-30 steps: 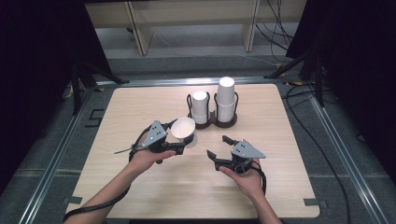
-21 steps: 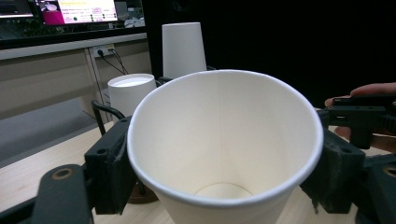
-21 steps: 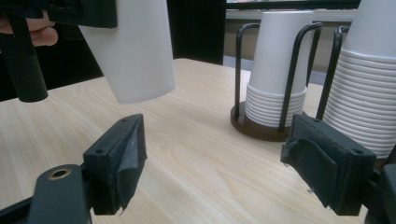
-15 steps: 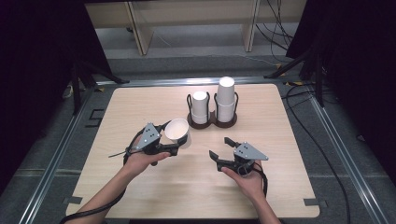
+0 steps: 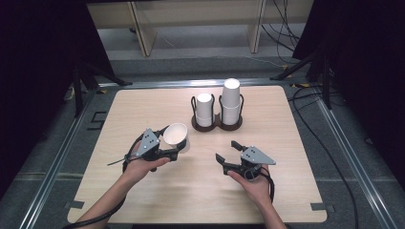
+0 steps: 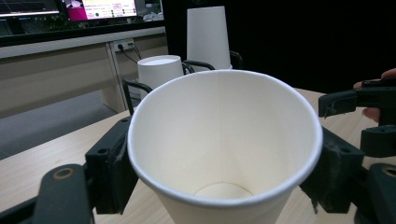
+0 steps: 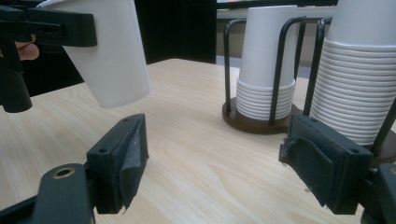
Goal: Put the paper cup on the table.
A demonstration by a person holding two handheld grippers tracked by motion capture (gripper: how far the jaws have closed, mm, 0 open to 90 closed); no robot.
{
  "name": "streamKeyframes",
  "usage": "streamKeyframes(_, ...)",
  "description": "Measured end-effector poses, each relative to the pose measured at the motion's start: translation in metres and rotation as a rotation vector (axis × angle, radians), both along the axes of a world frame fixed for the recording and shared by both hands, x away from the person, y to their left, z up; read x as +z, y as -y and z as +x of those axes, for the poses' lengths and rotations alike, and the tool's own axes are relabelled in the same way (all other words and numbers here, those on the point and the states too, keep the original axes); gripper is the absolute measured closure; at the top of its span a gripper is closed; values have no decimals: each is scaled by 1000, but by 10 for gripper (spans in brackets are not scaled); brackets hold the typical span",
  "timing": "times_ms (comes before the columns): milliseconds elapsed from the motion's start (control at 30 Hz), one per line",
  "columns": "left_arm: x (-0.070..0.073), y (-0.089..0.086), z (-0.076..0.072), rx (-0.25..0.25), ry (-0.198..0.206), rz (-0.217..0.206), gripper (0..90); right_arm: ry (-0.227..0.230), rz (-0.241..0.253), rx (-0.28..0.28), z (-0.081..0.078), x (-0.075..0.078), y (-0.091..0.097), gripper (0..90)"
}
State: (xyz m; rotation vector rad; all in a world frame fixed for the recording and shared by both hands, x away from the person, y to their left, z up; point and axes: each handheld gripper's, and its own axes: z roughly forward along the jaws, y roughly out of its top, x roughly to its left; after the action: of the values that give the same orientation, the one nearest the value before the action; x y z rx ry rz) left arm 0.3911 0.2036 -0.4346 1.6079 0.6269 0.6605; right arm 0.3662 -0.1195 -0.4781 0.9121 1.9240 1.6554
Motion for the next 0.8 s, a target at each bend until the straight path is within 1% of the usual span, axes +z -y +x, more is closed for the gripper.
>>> streamKeyframes(33, 0, -2, -1, 10, -6, 16, 225, 7, -2, -2, 0, 0, 0, 223)
streamKeyframes(67, 0, -4, -2, 13, -7, 15, 225, 20, -16, -6, 1, 0, 2, 224)
streamKeyframes(100, -1, -5, -2, 18, -8, 16, 225, 26, -18, -5, 1, 0, 2, 223)
streamKeyframes(133, -2, -7, -3, 25, -7, 18, 225, 3, -11, -5, 0, 0, 1, 224)
streamKeyframes(167, -3, -7, -2, 25, 5, 4, 226, 2, -11, -2, 0, 0, 1, 223)
streamKeyframes(200, -4, -9, -2, 30, 3, 5, 226, 6, -15, -5, 0, 1, 1, 223)
streamKeyframes(233, -3, -12, -4, 40, -11, 21, 225, 5, -12, -4, 0, 0, 1, 224)
streamKeyframes(267, -3, -13, -4, 43, -10, 23, 225, 5, -11, -3, 0, 0, 1, 224)
streamKeyframes(300, -5, -14, -3, 41, 7, 5, 225, 6, -9, -2, 0, 0, 1, 224)
streamKeyframes(333, -5, -15, -3, 46, 4, 9, 226, -6, -4, -4, -1, 0, 0, 225)
streamKeyframes(367, -4, -18, -5, 56, -10, 26, 226, -6, -3, -3, -1, 0, 0, 224)
streamKeyframes(400, -4, -20, -5, 61, -11, 28, 226, 8, -4, -8, 0, 0, 0, 225)
streamKeyframes(467, -6, -23, -5, 69, -7, 19, 226, 10, -9, 0, 0, 0, 0, 225)
streamKeyframes(500, -5, -25, -6, 76, -14, 28, 226, 4, -3, 7, 0, -1, 0, 225)
streamKeyframes(567, -6, -28, -6, 91, -17, 29, 226, 1, -6, 3, 0, -1, 0, 226)
streamKeyframes(600, -7, -30, -5, 93, -8, 16, 227, 2, -2, 6, 1, -1, 0, 226)
streamKeyframes(633, -6, -32, -7, 105, -19, 30, 227, 2, 0, 5, 0, -1, 0, 226)
streamKeyframes(700, -7, -36, -6, 119, -19, 37, 227, 15, -10, 6, 1, 0, 1, 226)
streamKeyframes(733, -8, -37, -5, 120, -5, 17, 228, 12, -8, 7, 1, 0, 0, 226)
streamKeyframes(767, -7, -39, -6, 132, -17, 31, 228, 11, -10, 2, 0, 0, 0, 226)
streamKeyframes(800, -7, -41, -7, 144, -23, 35, 228, 4, -3, 6, 0, -1, 0, 227)
